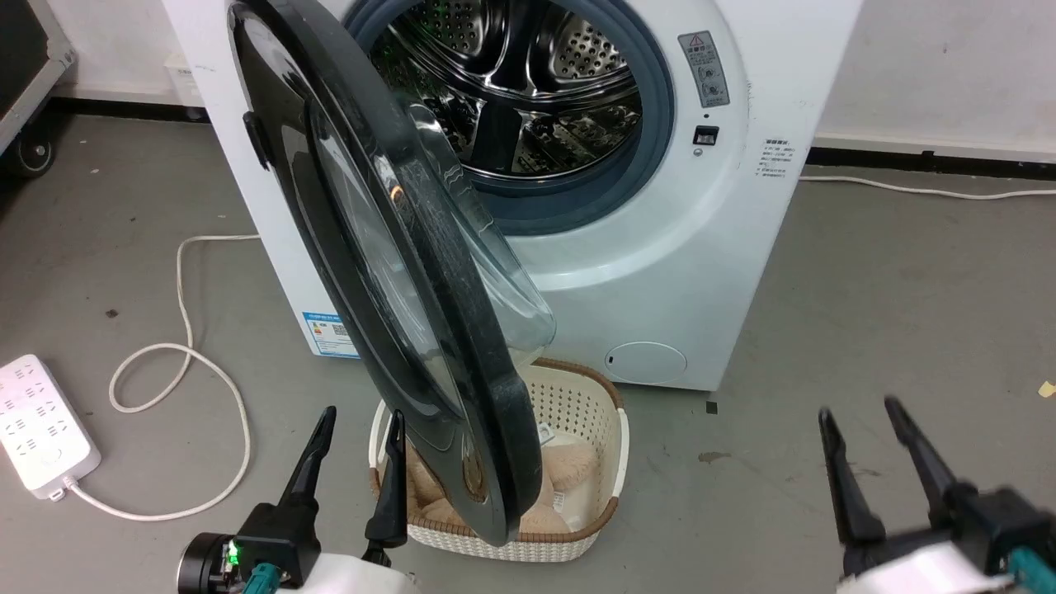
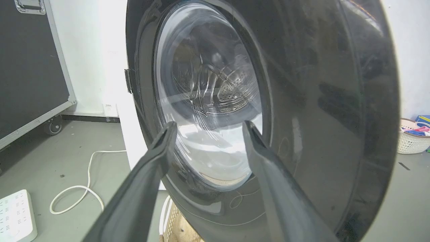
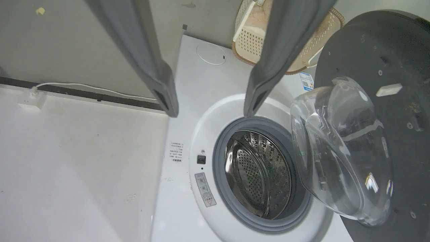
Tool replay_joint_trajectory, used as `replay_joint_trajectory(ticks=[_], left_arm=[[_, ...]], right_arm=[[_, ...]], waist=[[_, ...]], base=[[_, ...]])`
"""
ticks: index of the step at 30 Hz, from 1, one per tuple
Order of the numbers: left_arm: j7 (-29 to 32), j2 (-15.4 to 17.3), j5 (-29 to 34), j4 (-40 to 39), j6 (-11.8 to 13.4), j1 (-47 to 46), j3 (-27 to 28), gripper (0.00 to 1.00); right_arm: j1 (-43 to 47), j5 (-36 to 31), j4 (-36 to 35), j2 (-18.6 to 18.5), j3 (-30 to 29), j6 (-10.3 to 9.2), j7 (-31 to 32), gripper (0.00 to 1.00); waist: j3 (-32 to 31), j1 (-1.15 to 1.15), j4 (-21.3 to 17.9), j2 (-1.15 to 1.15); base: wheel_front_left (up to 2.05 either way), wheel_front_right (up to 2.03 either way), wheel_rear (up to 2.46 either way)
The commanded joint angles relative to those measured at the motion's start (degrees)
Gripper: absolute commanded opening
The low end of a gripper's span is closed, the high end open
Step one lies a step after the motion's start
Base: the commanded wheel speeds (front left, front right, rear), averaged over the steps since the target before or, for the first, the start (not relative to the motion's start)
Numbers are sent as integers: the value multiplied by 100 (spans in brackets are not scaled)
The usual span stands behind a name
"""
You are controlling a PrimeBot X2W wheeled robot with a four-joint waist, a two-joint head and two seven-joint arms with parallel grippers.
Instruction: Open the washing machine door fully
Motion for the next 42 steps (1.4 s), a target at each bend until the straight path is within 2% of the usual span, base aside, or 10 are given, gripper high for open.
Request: replay_joint_trajectory(ticks=[1,7,8,9,16,19,27,31,35,42], left_arm=[[-30,7,3,-21,-17,63,13,100],[-30,7,-18,-15,-31,62,15,100],[-30,7,-26,-1,-38,63,4,55],[-30,7,-37,7,-47,61,-10,0],[-30,7,-55,-297,16,-63,10,0],[-30,7,-138,-924,187,-246,137,0],[-30,7,-103,-2233,405,-794,93,0],[51,7,-87,-2455,413,-1062,-386,0],[610,7,-69,-2370,385,-1232,-1116,0],[982,9,-166,-1401,273,-867,-2124,0]], right_arm=[[241,-203,-112,104,-101,-4,-44,100],[717,-252,-219,252,-61,-4,-67,100],[730,-148,-243,253,-36,-4,-68,100],[735,-79,-269,254,-19,-4,-68,100],[619,54,-344,256,-1,-4,-70,100],[567,-179,-399,257,13,-4,-70,100],[636,-114,-371,257,-1,-4,-70,100],[689,-104,-376,257,14,-4,-71,100],[709,-75,-347,257,52,-4,-71,100],[636,-32,-332,257,52,-4,-71,100]], waist=[[6,0,5,0],[8,0,1,0],[10,0,-4,0],[16,0,-8,0],[37,0,0,0],[38,0,23,0],[-78,0,43,0],[-114,0,62,0],[-119,0,36,0],[-16,0,-58,0]], base=[[0,0,0],[0,0,0],[0,0,0],[0,0,0],[0,0,0],[0,0,0],[0,0,0],[0,0,0],[0,0,0],[0,0,0]])
